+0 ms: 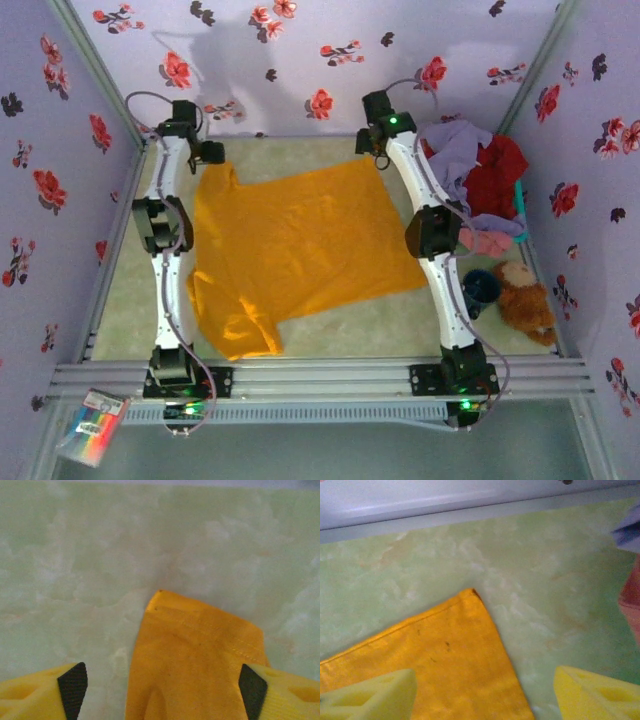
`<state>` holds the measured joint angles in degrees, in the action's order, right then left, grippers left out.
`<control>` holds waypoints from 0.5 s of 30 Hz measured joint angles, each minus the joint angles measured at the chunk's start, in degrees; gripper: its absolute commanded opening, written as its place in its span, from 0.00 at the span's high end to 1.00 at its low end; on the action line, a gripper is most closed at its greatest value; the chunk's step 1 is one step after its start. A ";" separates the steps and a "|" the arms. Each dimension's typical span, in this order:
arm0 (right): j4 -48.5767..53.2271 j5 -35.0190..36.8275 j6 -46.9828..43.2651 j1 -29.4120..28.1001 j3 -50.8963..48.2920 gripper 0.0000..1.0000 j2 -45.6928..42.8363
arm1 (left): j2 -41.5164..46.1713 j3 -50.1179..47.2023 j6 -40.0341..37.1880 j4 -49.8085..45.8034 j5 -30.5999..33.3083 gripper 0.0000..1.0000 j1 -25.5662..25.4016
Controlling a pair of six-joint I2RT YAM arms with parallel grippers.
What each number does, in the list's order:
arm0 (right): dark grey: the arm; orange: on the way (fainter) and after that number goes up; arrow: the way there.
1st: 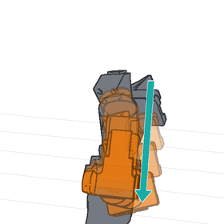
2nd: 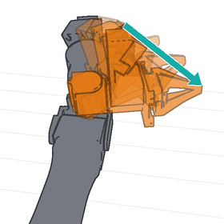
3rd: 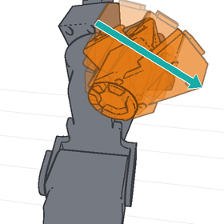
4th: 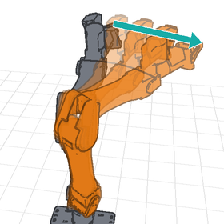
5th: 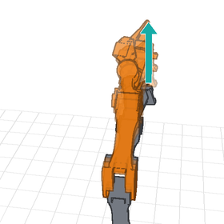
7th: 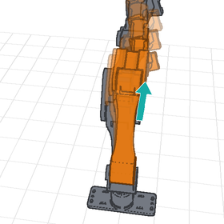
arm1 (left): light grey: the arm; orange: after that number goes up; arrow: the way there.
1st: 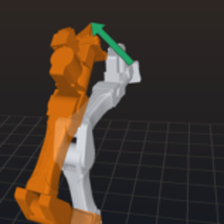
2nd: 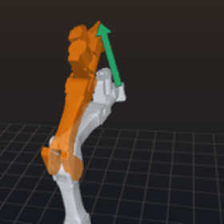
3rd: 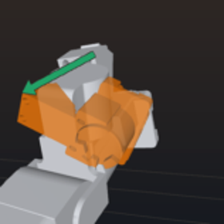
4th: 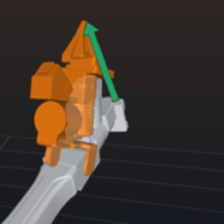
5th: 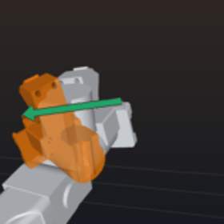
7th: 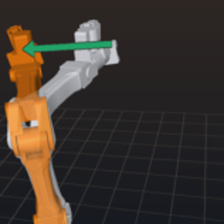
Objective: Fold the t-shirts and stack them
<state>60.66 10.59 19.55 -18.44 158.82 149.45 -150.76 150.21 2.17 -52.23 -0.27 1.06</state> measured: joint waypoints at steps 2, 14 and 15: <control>-0.42 -0.63 0.02 0.52 -7.19 0.26 -5.51 | 1.16 -0.04 1.60 1.05 -0.66 0.15 0.24; -9.27 -10.16 2.91 -2.67 -47.52 0.28 -34.14 | 28.28 -20.26 8.48 -7.39 -1.97 0.31 -0.02; -10.56 -11.37 3.72 -3.15 -50.58 0.29 -34.60 | 30.77 -23.45 9.07 -8.46 -1.90 0.37 0.07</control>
<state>50.11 -0.78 23.27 -21.58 108.25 114.85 -119.98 126.76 11.25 -60.69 -2.17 1.13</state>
